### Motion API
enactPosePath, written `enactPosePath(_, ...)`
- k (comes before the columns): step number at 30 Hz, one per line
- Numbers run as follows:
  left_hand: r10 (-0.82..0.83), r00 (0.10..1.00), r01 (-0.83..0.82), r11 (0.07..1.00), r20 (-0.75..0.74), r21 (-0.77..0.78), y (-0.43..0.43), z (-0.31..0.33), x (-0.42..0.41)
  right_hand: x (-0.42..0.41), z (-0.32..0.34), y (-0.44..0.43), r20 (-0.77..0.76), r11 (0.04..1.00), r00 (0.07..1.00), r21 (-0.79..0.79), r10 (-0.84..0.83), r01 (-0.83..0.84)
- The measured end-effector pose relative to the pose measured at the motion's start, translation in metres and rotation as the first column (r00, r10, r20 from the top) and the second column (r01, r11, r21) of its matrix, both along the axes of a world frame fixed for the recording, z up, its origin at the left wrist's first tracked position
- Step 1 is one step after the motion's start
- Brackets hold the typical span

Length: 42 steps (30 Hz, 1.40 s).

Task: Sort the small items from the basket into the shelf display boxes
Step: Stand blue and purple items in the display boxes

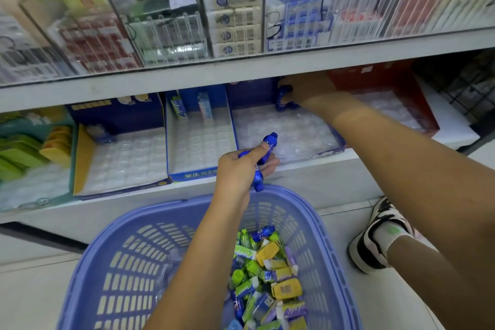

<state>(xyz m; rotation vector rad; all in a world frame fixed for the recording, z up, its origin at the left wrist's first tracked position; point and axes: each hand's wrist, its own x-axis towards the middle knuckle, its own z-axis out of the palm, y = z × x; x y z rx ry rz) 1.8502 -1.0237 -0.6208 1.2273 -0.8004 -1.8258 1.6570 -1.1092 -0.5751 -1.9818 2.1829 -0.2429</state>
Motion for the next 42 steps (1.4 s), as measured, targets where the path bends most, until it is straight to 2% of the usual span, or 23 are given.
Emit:
enactPosePath(5,-0.022,0.999,0.023,1.0,-0.046,0.02,0.001,0.005,0.002,0.009,0.0,0.003,-0.007,0.999,0.999,0.033,-0.034,0.034)
enactPosePath(8,-0.039,0.993,0.037,0.999,-0.109,-0.019,0.005,0.007,0.004,0.019,0.004,0.024,0.069,0.988,0.997,-0.148,-0.043,0.053)
enactPosePath(10,-0.022,0.99,0.015,0.998,-0.143,-0.055,0.008,0.008,0.004,0.027,0.007,0.045,0.222,0.964,0.971,-0.226,-0.09,0.141)
enactPosePath(11,-0.015,0.99,0.003,0.997,-0.143,-0.083,0.01,0.008,0.002,0.029,0.007,0.057,0.389,0.966,0.915,-0.175,-0.107,0.188)
enactPosePath(13,-0.007,0.995,-0.012,0.984,-0.104,-0.179,0.014,0.009,-0.002,0.033,0.011,0.083,0.747,0.987,0.648,0.07,-0.15,0.148)
enactPosePath(14,-0.007,0.998,-0.009,0.971,-0.063,-0.238,0.016,0.009,-0.006,0.035,0.013,0.093,0.824,0.985,0.54,0.151,-0.172,0.082)
enactPosePath(15,-0.005,1.0,0.0,0.956,-0.014,-0.294,0.018,0.01,-0.01,0.034,0.012,0.1,0.853,0.984,0.492,0.176,-0.173,0.042)
enactPosePath(18,0.028,0.998,-0.009,0.939,0.051,-0.343,0.02,0.011,-0.019,0.027,0.015,0.102,0.921,0.986,0.358,0.121,-0.153,0.11)
enactPosePath(19,0.044,0.998,-0.031,0.953,0.036,-0.3,0.019,0.012,-0.021,0.021,0.017,0.1,0.922,0.984,0.365,0.071,-0.127,0.162)
enactPosePath(20,0.051,0.999,-0.047,0.97,0.012,-0.238,0.018,0.013,-0.021,0.013,0.019,0.098,0.887,0.976,0.452,-0.005,-0.097,0.219)
enactPosePath(22,0.032,0.999,-0.029,0.99,0.019,-0.137,0.016,0.014,-0.02,-0.005,0.023,0.091,0.663,0.949,0.744,-0.179,-0.078,0.26)
enactPosePath(23,0.007,0.999,-0.001,0.994,0.053,-0.11,0.015,0.013,-0.018,-0.014,0.023,0.087,0.543,0.938,0.835,-0.238,-0.086,0.251)
enactPosePath(25,-0.039,0.994,0.047,0.997,0.103,-0.068,0.012,0.012,-0.015,-0.029,0.018,0.077,0.37,0.929,0.921,-0.285,-0.119,0.235)
enactPosePath(27,-0.074,0.991,0.078,0.996,0.112,-0.038,0.011,0.011,-0.013,-0.041,0.012,0.067,0.256,0.942,0.958,-0.271,-0.128,0.198)
enactPosePath(32,-0.136,0.986,0.136,0.991,0.1,0.01,0.008,0.006,-0.012,-0.054,0.004,0.053,0.16,0.981,0.986,-0.178,-0.054,0.083)
enactPosePath(36,-0.14,0.99,0.138,0.988,0.033,0.072,0.006,0.003,-0.011,-0.053,0.005,0.045,0.064,0.997,0.998,-0.083,0.005,0.001)
enactPosePath(39,-0.118,0.99,0.127,0.983,-0.073,0.136,0.006,0.005,-0.011,-0.051,0.008,0.037,0.05,1.0,0.999,0.011,-0.016,0.016)
enactPosePath(42,-0.06,0.951,0.131,0.967,-0.303,0.221,0.005,0.012,-0.008,-0.05,0.009,0.034,0.068,0.997,0.997,0.066,-0.044,0.04)
